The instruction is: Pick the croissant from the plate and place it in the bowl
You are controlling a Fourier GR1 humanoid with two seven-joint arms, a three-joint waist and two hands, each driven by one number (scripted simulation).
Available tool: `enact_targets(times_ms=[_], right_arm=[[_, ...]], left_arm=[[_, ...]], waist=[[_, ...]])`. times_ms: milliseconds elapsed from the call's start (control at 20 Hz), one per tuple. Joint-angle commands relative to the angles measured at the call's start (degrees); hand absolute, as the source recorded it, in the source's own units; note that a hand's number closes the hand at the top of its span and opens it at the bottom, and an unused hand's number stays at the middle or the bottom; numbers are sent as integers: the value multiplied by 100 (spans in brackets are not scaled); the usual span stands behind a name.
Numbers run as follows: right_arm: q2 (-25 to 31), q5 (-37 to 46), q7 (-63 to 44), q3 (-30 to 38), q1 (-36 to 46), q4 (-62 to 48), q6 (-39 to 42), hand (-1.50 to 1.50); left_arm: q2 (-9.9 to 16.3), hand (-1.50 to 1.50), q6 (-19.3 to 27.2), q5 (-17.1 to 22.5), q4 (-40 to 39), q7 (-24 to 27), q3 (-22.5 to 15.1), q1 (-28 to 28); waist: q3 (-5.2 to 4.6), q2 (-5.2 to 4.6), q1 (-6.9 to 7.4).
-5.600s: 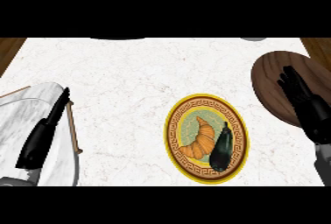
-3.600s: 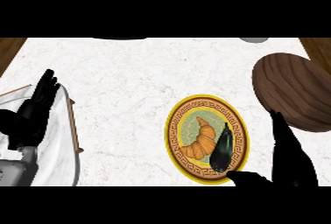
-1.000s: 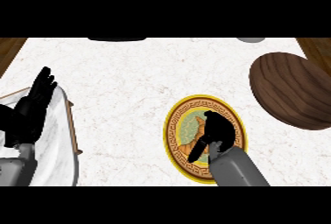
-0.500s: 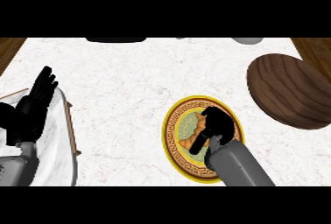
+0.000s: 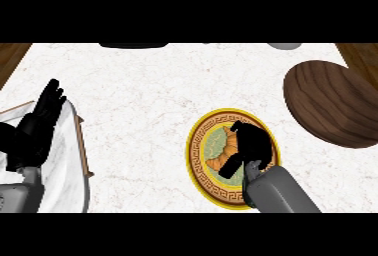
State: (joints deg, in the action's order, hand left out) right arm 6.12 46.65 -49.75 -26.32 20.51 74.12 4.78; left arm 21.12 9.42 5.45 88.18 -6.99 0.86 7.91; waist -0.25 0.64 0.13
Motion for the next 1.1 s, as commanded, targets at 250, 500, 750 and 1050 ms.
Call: enact_targets(times_ms=[250,500,750,1050], right_arm=[[2094,-160,3483,-1041,-399,1844,675,150],[3054,-380,3734,151,-620,3342,166,150],[3144,-1471,3632,1597,-780,4324,75,150],[3514,-2748,3656,3237,-842,4151,732,150]], left_arm=[[47,0,36,-23,-89,28,133,-84],[68,0,-32,58,-20,12,226,-199],[68,0,-74,92,-40,44,296,-132],[-3,0,-159,-58,-81,109,248,-24]], waist=[[25,11,-202],[25,15,-258],[26,-10,-240],[24,-55,-71]])
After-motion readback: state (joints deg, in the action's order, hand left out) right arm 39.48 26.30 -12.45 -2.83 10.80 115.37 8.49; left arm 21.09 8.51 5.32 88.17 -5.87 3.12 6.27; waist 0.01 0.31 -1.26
